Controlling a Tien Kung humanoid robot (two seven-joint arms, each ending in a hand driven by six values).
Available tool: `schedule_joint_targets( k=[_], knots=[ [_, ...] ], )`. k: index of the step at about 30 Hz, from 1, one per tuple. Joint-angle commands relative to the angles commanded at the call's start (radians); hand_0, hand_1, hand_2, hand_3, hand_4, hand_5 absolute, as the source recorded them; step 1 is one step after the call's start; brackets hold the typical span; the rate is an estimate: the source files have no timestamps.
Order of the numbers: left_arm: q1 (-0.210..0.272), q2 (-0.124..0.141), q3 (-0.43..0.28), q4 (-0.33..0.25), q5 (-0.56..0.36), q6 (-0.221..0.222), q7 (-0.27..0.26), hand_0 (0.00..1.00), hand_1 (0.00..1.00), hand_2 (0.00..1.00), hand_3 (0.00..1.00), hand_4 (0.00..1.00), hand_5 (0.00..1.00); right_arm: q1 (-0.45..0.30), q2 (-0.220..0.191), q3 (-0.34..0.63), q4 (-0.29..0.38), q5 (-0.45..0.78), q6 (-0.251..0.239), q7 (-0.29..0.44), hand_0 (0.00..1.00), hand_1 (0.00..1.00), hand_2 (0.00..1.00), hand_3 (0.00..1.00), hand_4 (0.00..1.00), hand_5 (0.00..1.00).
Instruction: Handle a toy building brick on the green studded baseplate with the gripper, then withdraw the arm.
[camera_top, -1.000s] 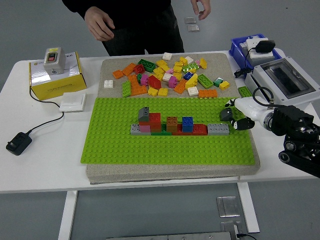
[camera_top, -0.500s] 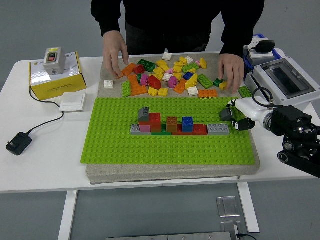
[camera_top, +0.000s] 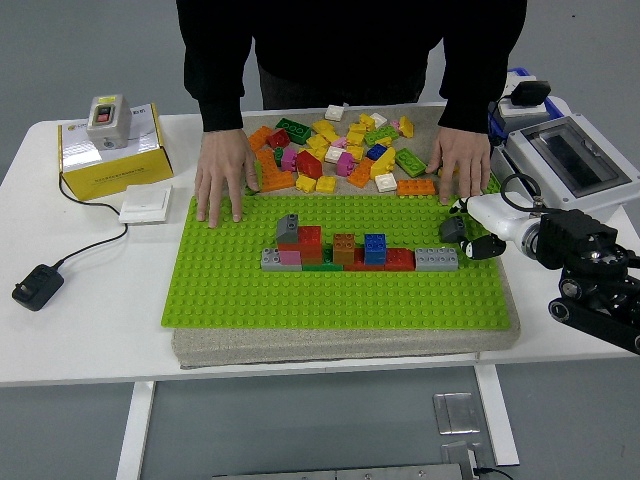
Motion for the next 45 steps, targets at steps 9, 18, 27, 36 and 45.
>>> schedule_joint_targets(
  k=[9,18,27,36,45],
  knots=[
    [0.0,-0.001,-0.002,0.0,-0.001,0.002,-0.001,0.717,0.683,0.631,0.662,0.342,0.588,0.002,0.002,-0.008,-0.008,0.008,-0.002,0.001,0.112,0.219,0.789,0.855,0.523,0.325],
    [0.001,-0.002,-0.002,0.0,-0.001,0.003,-0.003,0.716,0.681,0.629,0.657,0.311,0.585,0.002,0.008,-0.013,-0.011,0.013,-0.017,0.006,0.11,0.213,0.75,0.848,0.518,0.326],
    [-0.002,-0.003,0.0,0.0,-0.005,0.004,-0.004,0.715,0.681,0.629,0.656,0.298,0.592,0.005,0.011,-0.019,-0.014,0.018,-0.024,0.009,0.104,0.2,0.595,0.797,0.508,0.326],
    [-0.003,-0.004,0.006,0.0,-0.014,0.005,-0.007,0.716,0.681,0.629,0.656,0.296,0.592,0.004,0.011,-0.023,-0.015,0.019,-0.026,0.009,0.103,0.193,0.553,0.771,0.5,0.328],
    [-0.004,-0.004,0.008,0.0,-0.018,0.008,-0.011,0.715,0.679,0.629,0.655,0.293,0.594,0.005,0.011,-0.03,-0.015,0.017,-0.028,0.008,0.101,0.191,0.512,0.709,0.486,0.329]
  ],
)
